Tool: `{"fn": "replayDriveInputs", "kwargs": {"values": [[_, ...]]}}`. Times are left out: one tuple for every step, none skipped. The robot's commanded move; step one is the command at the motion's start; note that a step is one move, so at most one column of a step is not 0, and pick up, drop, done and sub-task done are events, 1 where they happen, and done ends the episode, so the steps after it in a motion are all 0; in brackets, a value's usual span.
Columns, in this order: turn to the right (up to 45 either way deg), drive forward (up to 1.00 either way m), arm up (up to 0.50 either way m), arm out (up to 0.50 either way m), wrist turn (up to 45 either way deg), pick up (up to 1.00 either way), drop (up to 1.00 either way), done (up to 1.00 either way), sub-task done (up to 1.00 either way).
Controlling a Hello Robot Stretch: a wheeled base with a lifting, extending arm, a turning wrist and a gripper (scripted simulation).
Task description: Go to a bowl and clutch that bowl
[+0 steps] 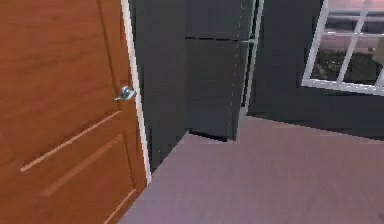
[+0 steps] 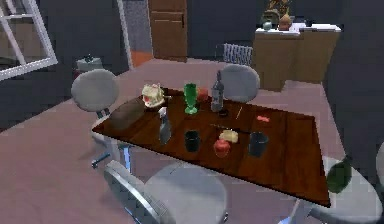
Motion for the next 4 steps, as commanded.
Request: {"fn": "replayDriveInputs", "kwargs": {"values": [[21.0,0.0,0.0,0.0,0.0,0.0,0.0,0.0,0.0],[0.0,0.8,0.0,0.0,0.0,0.0,0.0,0.0,0.0],[39.0,0.0,0.0,0.0,0.0,0.0,0.0,0.0,0.0],[0.0,0.9,0.0,0.0,0.0,0.0,0.0,0.0,0.0]]}}
